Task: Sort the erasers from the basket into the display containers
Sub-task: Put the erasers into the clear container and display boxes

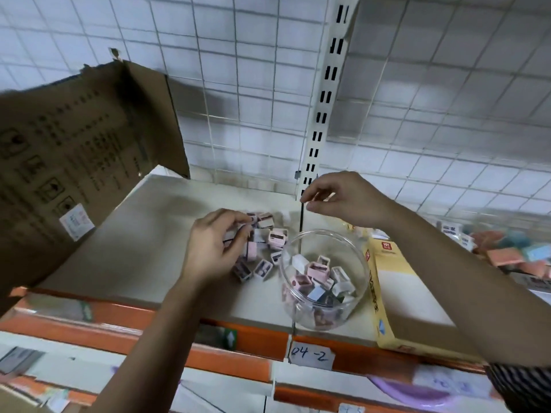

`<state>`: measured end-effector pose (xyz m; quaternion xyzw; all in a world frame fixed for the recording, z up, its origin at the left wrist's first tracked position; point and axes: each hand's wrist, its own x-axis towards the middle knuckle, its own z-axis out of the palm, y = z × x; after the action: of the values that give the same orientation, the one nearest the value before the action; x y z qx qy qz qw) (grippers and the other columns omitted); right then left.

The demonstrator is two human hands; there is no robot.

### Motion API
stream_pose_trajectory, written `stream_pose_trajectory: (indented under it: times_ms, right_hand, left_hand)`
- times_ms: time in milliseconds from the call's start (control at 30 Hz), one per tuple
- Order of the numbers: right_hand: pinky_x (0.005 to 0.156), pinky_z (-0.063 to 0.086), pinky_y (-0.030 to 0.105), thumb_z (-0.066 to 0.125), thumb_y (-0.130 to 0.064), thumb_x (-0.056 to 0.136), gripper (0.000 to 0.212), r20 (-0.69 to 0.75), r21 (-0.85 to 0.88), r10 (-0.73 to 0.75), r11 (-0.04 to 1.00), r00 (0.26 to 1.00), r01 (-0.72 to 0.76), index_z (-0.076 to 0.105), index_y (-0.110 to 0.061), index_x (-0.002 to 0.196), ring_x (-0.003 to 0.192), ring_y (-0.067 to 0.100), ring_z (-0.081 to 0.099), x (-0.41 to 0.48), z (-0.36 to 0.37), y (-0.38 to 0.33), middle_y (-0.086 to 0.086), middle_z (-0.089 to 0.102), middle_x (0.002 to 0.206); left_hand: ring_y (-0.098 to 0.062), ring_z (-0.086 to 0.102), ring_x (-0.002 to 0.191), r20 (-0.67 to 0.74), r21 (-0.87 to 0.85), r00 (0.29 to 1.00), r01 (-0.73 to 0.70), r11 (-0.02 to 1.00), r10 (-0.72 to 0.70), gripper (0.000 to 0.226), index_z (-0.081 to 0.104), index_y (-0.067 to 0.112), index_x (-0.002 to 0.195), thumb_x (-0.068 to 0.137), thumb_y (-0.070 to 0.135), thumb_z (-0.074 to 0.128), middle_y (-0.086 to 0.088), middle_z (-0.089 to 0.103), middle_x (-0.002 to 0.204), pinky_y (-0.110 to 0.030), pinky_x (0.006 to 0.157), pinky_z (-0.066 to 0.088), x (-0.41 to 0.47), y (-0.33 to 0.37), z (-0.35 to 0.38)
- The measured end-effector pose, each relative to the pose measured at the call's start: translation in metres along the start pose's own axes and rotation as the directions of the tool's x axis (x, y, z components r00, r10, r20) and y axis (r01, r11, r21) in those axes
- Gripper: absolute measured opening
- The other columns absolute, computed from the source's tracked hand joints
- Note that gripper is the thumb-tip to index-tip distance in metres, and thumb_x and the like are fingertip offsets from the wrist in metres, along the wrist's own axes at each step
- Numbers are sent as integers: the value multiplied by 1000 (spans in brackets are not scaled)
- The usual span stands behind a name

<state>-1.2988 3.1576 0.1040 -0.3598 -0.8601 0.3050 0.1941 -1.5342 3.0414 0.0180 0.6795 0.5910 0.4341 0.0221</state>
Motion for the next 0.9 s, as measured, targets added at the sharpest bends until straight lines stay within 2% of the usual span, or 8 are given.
stream_pose_trajectory:
  times_ms: [167, 267, 367, 467, 633, 767, 900]
  right_hand:
    - [76, 48, 17, 74, -11, 83, 24, 215, -179, 25, 984, 976, 14, 72, -22, 103, 89, 6, 65, 38, 25, 12, -21, 63, 96]
    - [72, 45, 12, 75, -7, 79, 32, 248, -250, 31, 968, 968, 33, 72, -23, 107, 86, 3, 63, 49, 37, 18, -19, 60, 97]
    - [74, 46, 17, 75, -6, 77, 34, 260, -283, 46, 959, 965, 30, 73, -22, 106, 85, 5, 64, 56, 46, 26, -12, 65, 98]
    - [74, 47, 19, 76, -12, 78, 27, 219, -292, 32, 956, 975, 34, 74, -20, 103, 82, 8, 64, 57, 50, 33, -6, 68, 95]
    - [70, 47, 16, 78, -11, 76, 17, 103, -196, 37, 981, 994, -16, 70, -19, 88, 75, 9, 63, 46, 45, 35, -5, 67, 80]
    - [71, 50, 22, 79, -11, 78, 14, 0, -49, 36, 998, 999, -36, 67, -13, 86, 78, 13, 63, 25, 26, 27, 1, 66, 82]
    - [69, 49, 29, 79, -11, 78, 17, -166, 130, 61, 991, 984, -39, 64, -11, 85, 74, 22, 60, -6, 4, 12, 11, 66, 86]
  left_hand:
    - [-16, 63, 83, 45, 41, 998, 45, 998, -47, 28, 71, 17, 97, 87, 36, 52, 2, 69, 95, -26, 73, 47, -2, -3, 3]
    - [-18, 62, 85, 39, 52, 998, 49, 997, -51, 23, 69, 18, 98, 89, 34, 55, 1, 68, 95, -33, 74, 50, -3, -5, 3]
    - [-18, 62, 84, 16, 51, 999, 44, 998, -45, 18, 69, 18, 97, 89, 30, 59, 1, 67, 95, -35, 74, 51, -4, -7, 3]
    - [-18, 63, 84, 10, 23, 999, 38, 999, -38, 16, 69, 17, 96, 88, 27, 60, 1, 67, 94, -36, 74, 51, -3, -6, 3]
    - [-17, 63, 84, 22, -3, 998, 67, 998, -67, 19, 70, 18, 96, 87, 29, 58, 4, 67, 94, -36, 75, 52, -3, -6, 5]
    - [-18, 63, 82, 15, 23, 1000, 20, 1000, -20, 18, 69, 19, 96, 85, 28, 58, 4, 67, 93, -37, 75, 52, -2, -3, 6]
    - [-17, 61, 88, 95, 54, 993, -77, 996, 72, 11, 65, 24, 90, 84, 31, 59, 9, 65, 95, -40, 79, 49, 2, 3, 7]
